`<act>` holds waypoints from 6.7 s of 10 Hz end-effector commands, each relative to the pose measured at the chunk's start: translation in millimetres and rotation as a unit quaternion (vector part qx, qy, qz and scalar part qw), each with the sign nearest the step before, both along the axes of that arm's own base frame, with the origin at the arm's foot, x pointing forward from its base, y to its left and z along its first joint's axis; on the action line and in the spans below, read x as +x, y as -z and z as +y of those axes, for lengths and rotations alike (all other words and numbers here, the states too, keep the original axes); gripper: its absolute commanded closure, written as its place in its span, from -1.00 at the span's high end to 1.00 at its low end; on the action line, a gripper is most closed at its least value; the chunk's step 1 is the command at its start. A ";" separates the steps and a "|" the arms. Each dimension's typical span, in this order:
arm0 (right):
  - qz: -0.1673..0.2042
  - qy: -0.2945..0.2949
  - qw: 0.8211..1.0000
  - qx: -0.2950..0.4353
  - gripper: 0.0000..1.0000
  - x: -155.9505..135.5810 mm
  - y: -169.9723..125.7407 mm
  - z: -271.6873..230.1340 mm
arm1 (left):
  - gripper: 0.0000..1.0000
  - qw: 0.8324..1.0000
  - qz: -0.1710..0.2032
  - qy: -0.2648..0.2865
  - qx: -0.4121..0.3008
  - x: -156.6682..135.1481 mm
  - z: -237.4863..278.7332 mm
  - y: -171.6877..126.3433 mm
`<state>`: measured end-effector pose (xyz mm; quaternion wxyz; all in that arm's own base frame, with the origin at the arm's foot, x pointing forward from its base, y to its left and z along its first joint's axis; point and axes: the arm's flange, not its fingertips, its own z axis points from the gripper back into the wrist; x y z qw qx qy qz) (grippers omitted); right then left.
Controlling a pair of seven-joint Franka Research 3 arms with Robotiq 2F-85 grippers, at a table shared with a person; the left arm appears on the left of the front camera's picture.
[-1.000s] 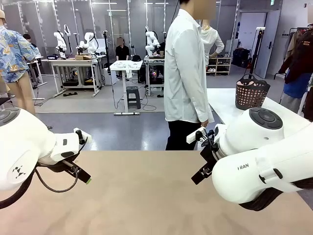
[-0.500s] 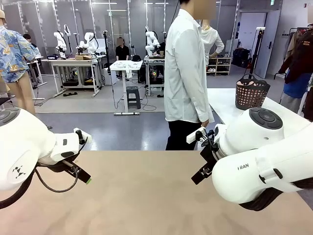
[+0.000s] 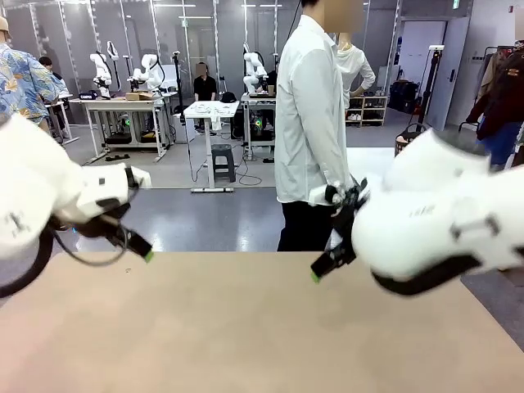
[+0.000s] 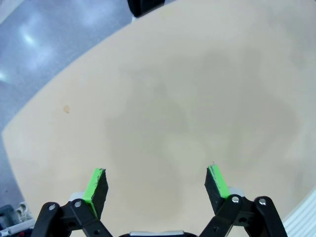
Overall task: Fold the towel.
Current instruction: Grab the top end of the 100 cm Hotel Towel extended by the human.
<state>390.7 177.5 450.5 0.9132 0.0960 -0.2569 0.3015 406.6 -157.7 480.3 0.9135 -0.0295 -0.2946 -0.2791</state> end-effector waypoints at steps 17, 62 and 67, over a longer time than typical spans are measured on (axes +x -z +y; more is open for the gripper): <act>0.004 0.100 0.818 0.566 1.00 -160.5 -69.7 -375.1 | 1.00 0.777 -0.074 -0.249 -0.573 -238.2 393.3 -88.1; 0.016 0.108 0.817 0.566 1.00 -162.9 -70.6 -383.4 | 1.00 0.770 -0.078 -0.253 -0.580 -239.1 401.0 -93.0; 0.016 0.108 0.817 0.566 1.00 -162.9 -70.6 -383.4 | 1.00 0.770 -0.078 -0.253 -0.580 -239.1 401.0 -93.0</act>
